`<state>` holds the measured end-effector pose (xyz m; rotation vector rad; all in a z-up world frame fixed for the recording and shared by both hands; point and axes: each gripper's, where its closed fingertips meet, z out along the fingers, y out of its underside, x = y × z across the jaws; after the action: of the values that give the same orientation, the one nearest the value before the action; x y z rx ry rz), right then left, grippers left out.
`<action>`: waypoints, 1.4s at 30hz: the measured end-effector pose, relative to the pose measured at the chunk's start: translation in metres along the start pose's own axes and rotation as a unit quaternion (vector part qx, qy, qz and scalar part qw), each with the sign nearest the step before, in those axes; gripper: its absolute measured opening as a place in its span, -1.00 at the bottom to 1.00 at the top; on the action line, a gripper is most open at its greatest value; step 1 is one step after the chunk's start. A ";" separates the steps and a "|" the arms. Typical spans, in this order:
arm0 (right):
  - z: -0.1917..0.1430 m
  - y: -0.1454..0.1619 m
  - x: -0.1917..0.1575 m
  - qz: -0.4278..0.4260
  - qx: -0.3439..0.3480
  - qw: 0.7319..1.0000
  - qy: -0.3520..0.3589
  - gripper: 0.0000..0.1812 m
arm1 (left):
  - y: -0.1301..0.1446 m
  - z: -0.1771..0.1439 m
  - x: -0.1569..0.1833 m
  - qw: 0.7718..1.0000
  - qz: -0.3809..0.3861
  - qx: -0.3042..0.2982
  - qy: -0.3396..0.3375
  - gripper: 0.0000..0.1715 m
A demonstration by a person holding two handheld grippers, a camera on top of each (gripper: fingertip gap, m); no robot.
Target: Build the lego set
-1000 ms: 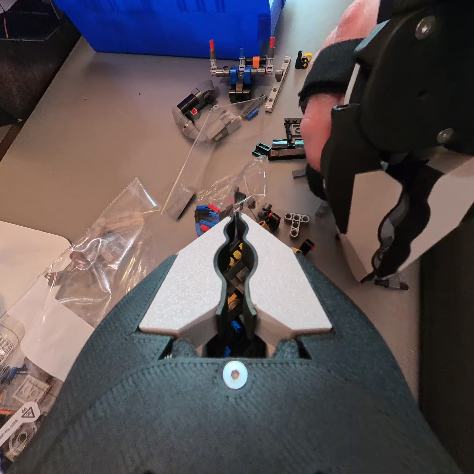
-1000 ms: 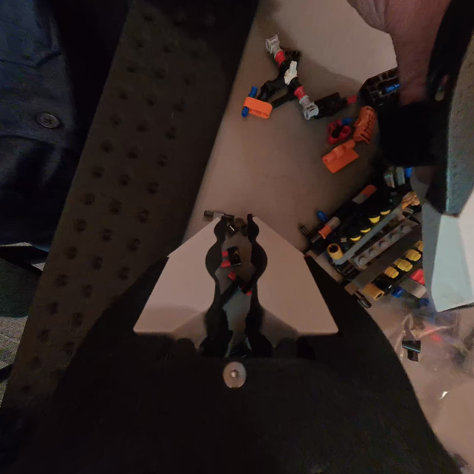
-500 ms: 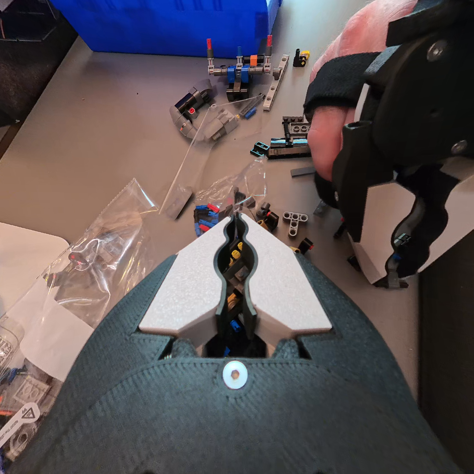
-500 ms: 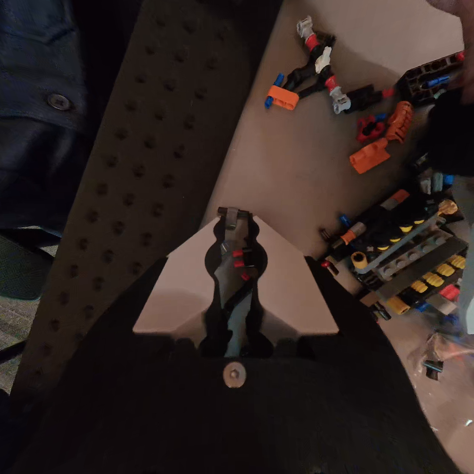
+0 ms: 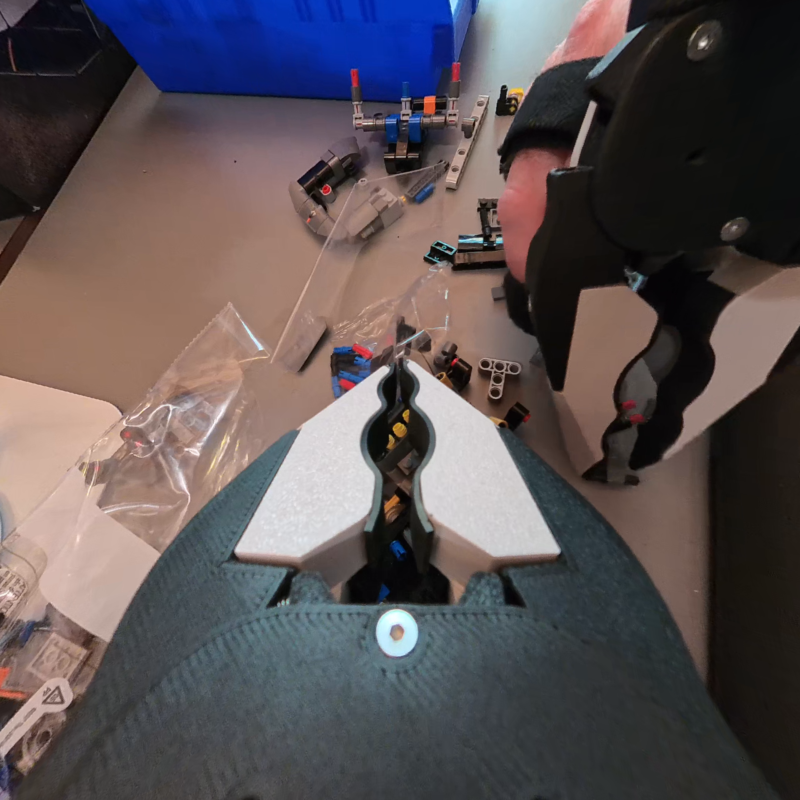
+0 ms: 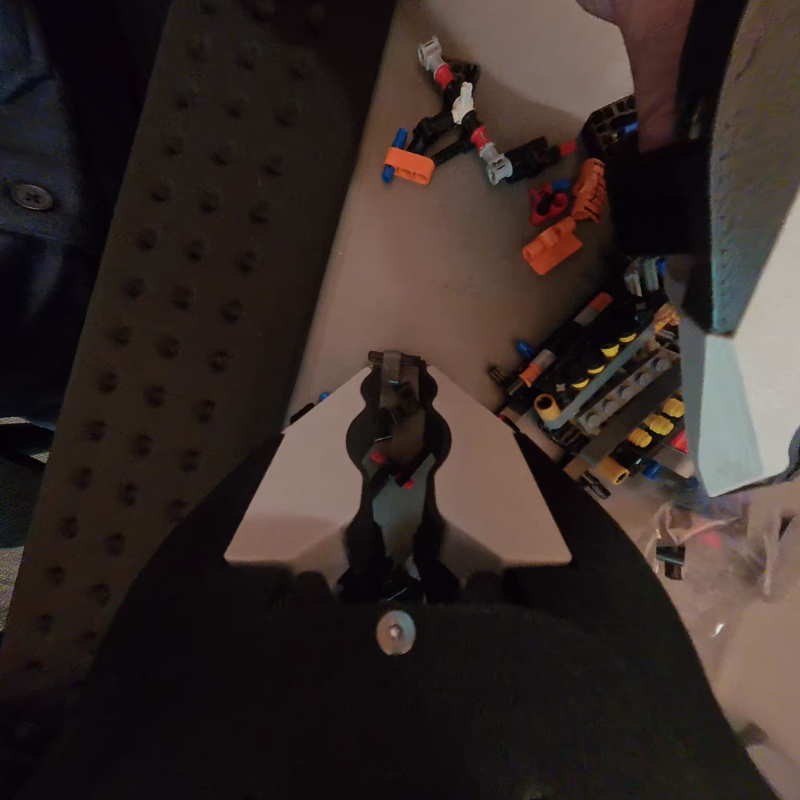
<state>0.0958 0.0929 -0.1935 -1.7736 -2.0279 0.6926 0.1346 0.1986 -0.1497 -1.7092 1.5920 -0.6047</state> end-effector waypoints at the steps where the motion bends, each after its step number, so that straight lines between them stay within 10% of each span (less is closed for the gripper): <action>1: 0.001 -0.003 0.001 -0.003 0.004 1.000 0.004 -0.81 | 0.000 0.000 0.000 1.000 0.001 -0.001 0.000 -1.00; 12: 0.027 -0.057 0.024 -0.034 0.033 0.995 0.088 -0.69 | -0.004 -0.009 -0.005 1.000 0.006 0.016 -0.003 -1.00; 42: 0.040 -0.063 0.053 -0.004 0.026 0.989 0.148 -0.63 | -0.008 -0.015 -0.015 0.999 -0.015 0.039 -0.015 -1.00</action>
<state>0.0146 0.1338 -0.1928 -1.7215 -1.8011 0.4443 0.1270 0.2104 -0.1324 -1.6804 1.5057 -0.6446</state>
